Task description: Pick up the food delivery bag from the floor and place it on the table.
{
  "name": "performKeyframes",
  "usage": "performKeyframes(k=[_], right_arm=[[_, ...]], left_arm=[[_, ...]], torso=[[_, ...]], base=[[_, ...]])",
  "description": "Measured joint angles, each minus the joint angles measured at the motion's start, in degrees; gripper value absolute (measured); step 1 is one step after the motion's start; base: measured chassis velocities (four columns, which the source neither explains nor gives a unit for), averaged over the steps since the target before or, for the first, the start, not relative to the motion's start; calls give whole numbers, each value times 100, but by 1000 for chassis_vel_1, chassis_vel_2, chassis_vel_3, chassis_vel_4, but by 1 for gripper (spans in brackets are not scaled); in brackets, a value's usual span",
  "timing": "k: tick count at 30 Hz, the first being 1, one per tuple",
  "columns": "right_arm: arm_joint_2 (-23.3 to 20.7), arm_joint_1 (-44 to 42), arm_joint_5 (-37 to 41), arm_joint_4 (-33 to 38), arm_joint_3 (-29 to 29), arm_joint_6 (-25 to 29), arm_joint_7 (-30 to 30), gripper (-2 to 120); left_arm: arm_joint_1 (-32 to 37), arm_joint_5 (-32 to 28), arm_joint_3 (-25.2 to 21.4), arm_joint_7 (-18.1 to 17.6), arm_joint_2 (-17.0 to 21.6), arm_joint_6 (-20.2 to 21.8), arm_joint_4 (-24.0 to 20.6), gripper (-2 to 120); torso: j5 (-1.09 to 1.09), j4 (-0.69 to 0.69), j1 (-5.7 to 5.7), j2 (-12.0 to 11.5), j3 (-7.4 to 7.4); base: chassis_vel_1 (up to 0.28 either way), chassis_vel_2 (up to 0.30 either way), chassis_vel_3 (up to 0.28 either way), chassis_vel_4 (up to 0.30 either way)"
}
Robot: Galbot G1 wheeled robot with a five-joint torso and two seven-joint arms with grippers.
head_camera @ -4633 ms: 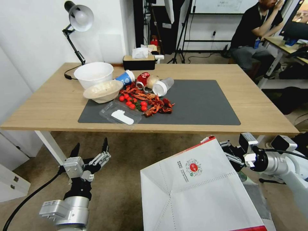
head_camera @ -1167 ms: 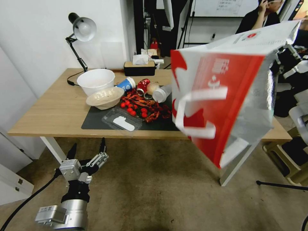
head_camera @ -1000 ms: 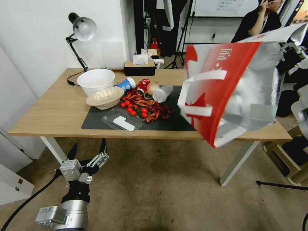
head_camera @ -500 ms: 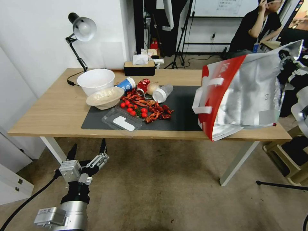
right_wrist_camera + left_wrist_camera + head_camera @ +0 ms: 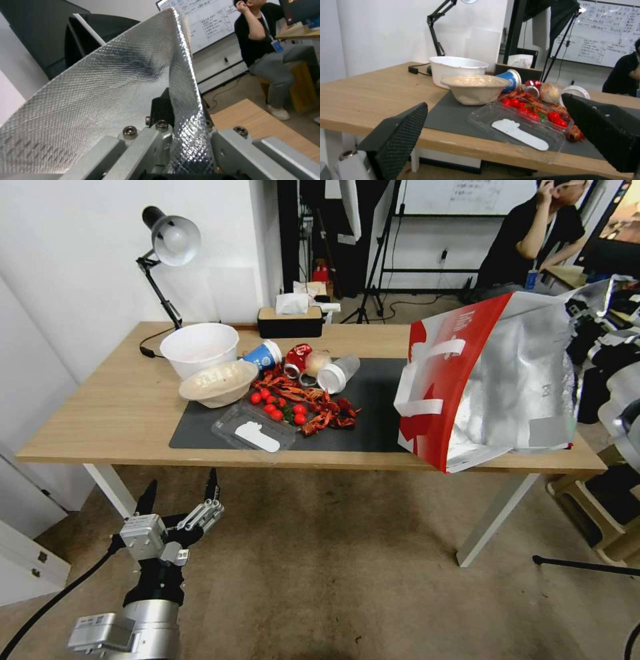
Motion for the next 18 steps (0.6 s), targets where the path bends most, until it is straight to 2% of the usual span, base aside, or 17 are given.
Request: performKeyframes(k=[18], right_arm=[[-18, 306, -105, -118, -218, -29, 293, 0]], left_arm=[[-20, -27, -21, 3, 10, -30, 27, 100]], torso=[[0, 0, 0, -1, 0]], base=[[0, 0, 0, 0]])
